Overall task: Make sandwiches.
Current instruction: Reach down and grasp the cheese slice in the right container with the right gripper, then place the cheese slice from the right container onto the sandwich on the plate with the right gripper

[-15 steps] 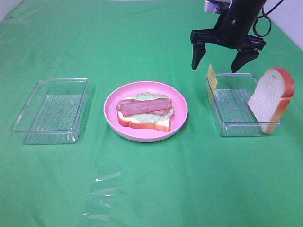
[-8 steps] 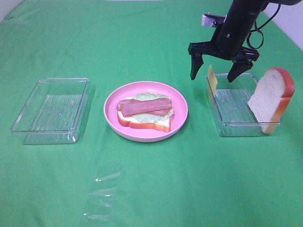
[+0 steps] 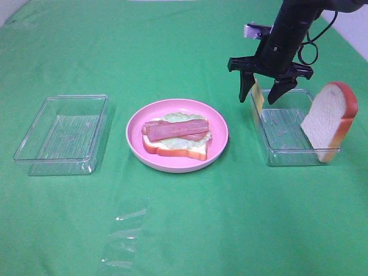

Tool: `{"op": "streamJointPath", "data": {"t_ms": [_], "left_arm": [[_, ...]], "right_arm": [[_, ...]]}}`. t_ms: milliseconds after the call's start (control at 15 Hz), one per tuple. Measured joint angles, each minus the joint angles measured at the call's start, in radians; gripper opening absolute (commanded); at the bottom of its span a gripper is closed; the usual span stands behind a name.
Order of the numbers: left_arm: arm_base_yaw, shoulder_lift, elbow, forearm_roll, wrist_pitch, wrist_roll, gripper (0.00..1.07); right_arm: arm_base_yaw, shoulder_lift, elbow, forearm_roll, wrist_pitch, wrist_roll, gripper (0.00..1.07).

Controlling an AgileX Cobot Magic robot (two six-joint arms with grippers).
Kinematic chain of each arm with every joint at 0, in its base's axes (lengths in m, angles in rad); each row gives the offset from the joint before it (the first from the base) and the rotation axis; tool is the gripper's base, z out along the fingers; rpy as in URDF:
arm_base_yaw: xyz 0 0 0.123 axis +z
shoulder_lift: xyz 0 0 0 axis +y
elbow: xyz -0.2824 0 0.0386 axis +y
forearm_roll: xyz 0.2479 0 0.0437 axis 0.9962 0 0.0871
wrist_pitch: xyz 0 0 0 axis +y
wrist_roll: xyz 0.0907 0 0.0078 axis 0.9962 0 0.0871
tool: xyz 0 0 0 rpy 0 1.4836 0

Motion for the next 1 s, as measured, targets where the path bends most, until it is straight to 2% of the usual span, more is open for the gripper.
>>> {"op": "streamJointPath", "data": {"t_ms": [267,533,600,867,1000], "left_arm": [[0.000,0.000,0.000,0.000,0.000,0.000,0.98],[0.000,0.000,0.000,0.000,0.000,0.000,0.98],[0.000,0.000,0.000,0.000,0.000,0.000,0.98],[0.000,0.000,0.000,0.000,0.000,0.000,0.98],[0.000,0.000,0.000,0.000,0.000,0.000,0.98]], "right_arm": [[0.000,0.000,0.000,0.000,0.001,0.011,0.44],[0.000,0.000,0.000,-0.001,0.001,0.013,0.26],[0.000,0.000,0.000,-0.001,0.001,0.013,0.17],[0.000,0.000,0.000,-0.002,0.001,0.013,0.00],[0.000,0.000,0.000,-0.017,0.004,0.013,0.00]]}}
